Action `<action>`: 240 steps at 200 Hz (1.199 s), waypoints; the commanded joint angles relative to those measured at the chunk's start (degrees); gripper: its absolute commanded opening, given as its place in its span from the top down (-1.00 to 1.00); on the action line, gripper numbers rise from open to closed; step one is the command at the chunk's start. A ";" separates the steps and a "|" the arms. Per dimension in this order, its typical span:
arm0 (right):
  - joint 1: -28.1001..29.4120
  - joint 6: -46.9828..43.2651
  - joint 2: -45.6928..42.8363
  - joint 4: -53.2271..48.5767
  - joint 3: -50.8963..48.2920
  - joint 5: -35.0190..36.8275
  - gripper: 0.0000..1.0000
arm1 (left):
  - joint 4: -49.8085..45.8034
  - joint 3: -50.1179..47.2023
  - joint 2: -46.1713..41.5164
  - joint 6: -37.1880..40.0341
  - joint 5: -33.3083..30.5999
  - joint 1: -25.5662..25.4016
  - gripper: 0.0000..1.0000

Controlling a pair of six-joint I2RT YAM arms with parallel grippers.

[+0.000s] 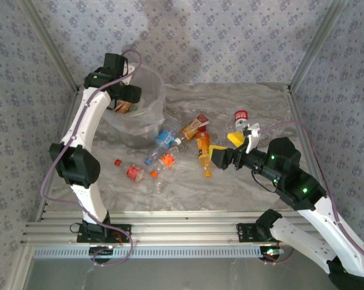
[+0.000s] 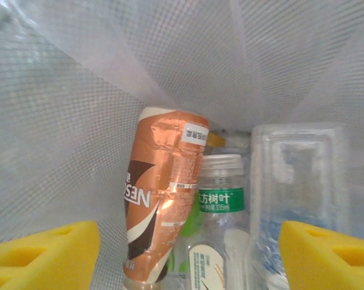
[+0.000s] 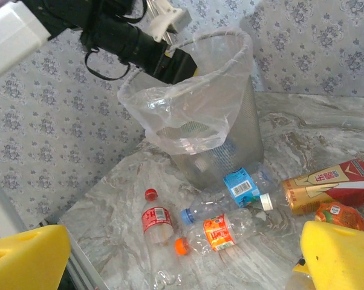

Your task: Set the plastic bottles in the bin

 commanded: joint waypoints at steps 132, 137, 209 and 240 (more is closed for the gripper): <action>0.21 0.50 -1.10 -4.27 -2.02 -6.13 -1.00 | 3.47 -24.26 -29.90 -5.60 15.43 -13.54 -0.99; 0.24 0.49 -1.09 -4.32 -1.87 -6.32 -1.00 | 3.92 -25.88 -30.54 -5.90 15.39 -14.17 -0.99; 0.06 0.49 -2.96 -4.92 -3.00 -4.32 -1.00 | 7.35 -40.10 -31.56 -11.53 12.52 -23.94 -0.99; 0.01 0.58 -2.27 -4.44 -2.86 -4.08 -1.00 | 8.57 -41.38 -26.98 -11.80 8.12 -29.12 -0.89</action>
